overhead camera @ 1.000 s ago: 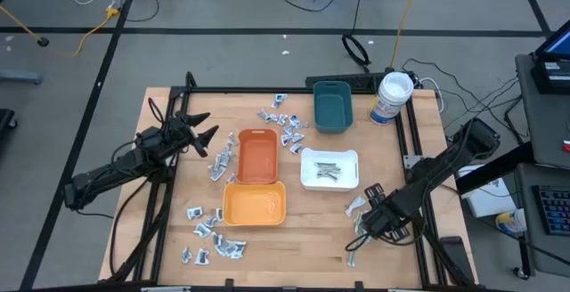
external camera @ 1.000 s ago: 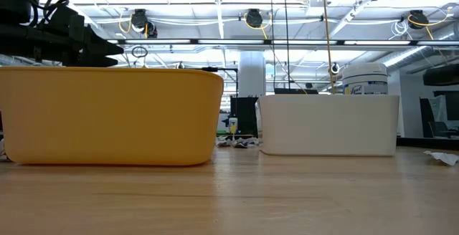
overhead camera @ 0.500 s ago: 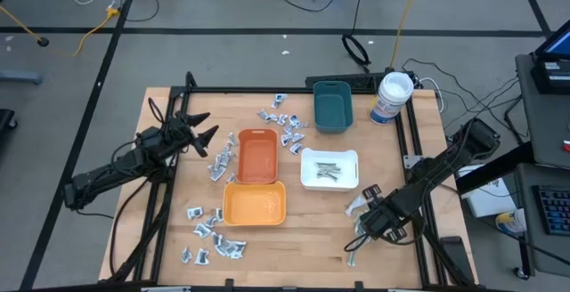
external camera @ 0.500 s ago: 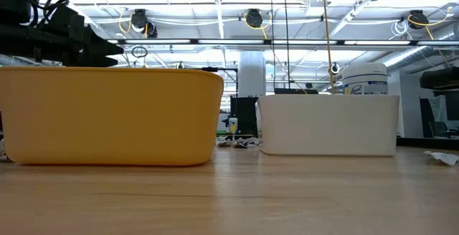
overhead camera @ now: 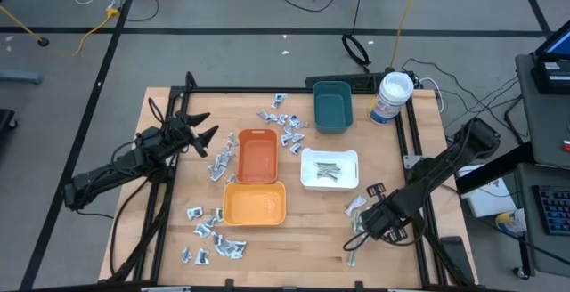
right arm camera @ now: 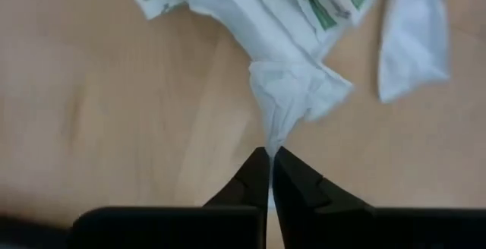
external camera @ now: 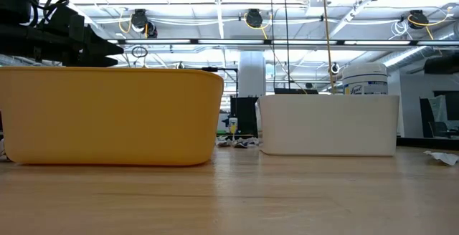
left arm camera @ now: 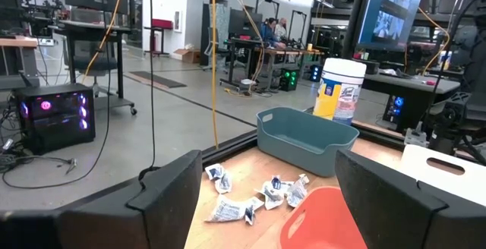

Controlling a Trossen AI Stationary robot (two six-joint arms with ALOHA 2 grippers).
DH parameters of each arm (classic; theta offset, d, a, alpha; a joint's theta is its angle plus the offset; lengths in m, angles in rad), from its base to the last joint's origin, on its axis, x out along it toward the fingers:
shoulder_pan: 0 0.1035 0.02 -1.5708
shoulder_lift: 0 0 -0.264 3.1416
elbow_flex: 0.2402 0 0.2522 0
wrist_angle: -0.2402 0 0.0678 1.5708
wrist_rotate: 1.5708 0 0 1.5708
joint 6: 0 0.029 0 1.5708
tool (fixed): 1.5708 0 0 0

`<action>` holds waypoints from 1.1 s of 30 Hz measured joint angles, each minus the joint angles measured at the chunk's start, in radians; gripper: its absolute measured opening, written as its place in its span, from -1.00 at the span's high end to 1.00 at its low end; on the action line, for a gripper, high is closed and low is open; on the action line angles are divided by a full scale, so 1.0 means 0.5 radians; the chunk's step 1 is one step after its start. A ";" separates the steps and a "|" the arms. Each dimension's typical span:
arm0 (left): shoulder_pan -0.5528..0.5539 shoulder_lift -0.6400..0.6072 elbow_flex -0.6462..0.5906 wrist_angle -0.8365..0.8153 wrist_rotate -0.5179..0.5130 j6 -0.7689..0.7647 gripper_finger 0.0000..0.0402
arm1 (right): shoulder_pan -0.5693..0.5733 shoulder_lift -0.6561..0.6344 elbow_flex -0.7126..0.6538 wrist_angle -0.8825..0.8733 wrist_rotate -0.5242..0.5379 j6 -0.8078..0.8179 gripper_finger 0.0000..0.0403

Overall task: Pick & Place First Aid Supplies
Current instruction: Put the green sachet into the white bin

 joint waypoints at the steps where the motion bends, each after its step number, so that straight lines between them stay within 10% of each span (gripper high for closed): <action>1: 0.001 0.000 0.000 0.001 0.000 -0.001 -0.53 | 0.000 -0.006 0.046 -0.067 -0.006 0.002 0.98; 17: 0.001 0.000 0.000 0.001 0.000 -0.002 -0.53 | -0.129 -0.020 0.673 -0.616 -0.100 0.155 0.97; 33: 0.000 -0.001 0.000 0.000 0.000 0.000 -0.53 | -0.996 0.287 0.962 -0.614 -0.089 -0.362 0.97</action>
